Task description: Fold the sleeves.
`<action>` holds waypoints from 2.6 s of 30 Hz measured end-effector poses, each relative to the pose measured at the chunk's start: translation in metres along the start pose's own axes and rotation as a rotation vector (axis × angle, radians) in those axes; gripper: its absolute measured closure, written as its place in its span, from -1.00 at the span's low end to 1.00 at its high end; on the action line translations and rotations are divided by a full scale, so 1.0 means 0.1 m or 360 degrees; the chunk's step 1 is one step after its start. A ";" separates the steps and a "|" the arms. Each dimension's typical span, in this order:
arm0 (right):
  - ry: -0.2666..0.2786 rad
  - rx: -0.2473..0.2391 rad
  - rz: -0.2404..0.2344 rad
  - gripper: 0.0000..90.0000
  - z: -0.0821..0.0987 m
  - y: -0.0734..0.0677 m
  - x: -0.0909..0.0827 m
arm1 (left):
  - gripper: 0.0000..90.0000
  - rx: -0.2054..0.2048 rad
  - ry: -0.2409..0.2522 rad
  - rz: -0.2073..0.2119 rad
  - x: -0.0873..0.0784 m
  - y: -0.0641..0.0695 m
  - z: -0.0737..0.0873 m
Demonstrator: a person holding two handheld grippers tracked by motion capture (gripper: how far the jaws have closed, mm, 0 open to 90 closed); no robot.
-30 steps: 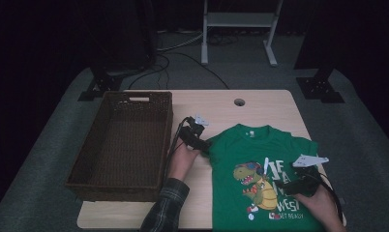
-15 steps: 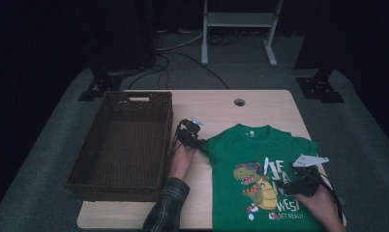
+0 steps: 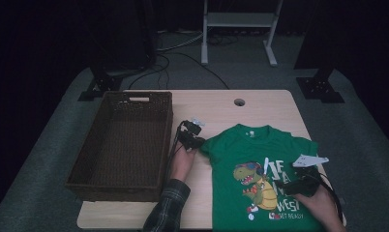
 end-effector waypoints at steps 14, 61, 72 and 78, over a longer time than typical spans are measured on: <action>0.0001 -0.0001 0.0000 -1.00 0.00 0.00 0.00 | 0.93 0.0094 0.0150 0.0081 -0.24 0.30 -0.21; 0.0000 0.0000 0.0000 -1.00 0.00 0.00 0.00 | 0.92 0.0149 0.0261 0.0357 0.02 0.91 -0.43; 0.0001 -0.0002 0.0000 -1.00 0.00 0.00 0.00 | 0.92 0.0130 0.0261 0.0406 0.25 0.97 -0.40; 0.0001 -0.0002 0.0000 -1.00 0.00 0.00 0.00 | 0.91 0.0123 0.0286 0.0423 0.33 0.98 -0.40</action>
Point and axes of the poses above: each handheld gripper's, and its own axes: x roughly forward along the jaws, z roughly out of its underside, y roughly to its right, the point moved 5 cm from there along x, roughly forward along the jaws, and after that the axes turned 3 degrees about -z, right-handed, at the moved point
